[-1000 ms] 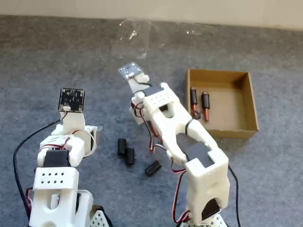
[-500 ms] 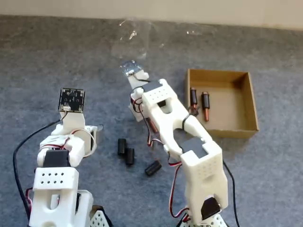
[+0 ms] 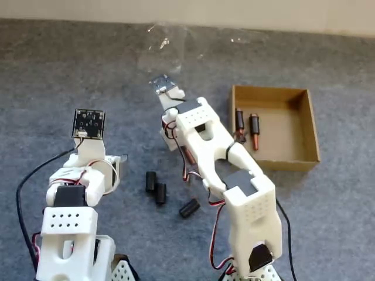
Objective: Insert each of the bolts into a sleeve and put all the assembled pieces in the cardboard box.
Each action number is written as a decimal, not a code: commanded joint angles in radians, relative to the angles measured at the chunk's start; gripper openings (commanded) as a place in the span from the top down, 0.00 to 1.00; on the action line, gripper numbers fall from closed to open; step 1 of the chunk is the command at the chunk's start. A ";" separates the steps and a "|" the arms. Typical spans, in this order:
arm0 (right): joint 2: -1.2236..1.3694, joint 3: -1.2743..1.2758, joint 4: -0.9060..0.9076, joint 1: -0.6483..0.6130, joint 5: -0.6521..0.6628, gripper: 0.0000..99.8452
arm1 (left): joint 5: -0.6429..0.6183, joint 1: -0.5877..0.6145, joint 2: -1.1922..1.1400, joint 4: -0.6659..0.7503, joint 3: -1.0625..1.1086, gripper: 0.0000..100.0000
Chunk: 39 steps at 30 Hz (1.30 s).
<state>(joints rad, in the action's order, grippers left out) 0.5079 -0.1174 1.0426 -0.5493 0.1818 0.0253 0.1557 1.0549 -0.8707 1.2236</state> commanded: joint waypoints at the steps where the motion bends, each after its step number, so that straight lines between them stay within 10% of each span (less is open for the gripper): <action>1: -0.067 -0.036 0.050 0.005 -0.014 0.88 | 0.009 0.002 0.002 0.018 -0.015 0.78; 21: -0.446 0.206 0.108 -0.193 -0.072 0.88 | 0.009 0.002 0.002 0.020 -0.015 0.78; 39: -0.667 0.499 0.107 -0.392 -0.704 0.88 | 0.009 0.002 0.002 0.018 -0.013 0.78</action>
<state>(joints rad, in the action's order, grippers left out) -0.1105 0.3844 1.1423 -0.9237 -0.4196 0.0253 0.1557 1.0549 -0.8707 1.2236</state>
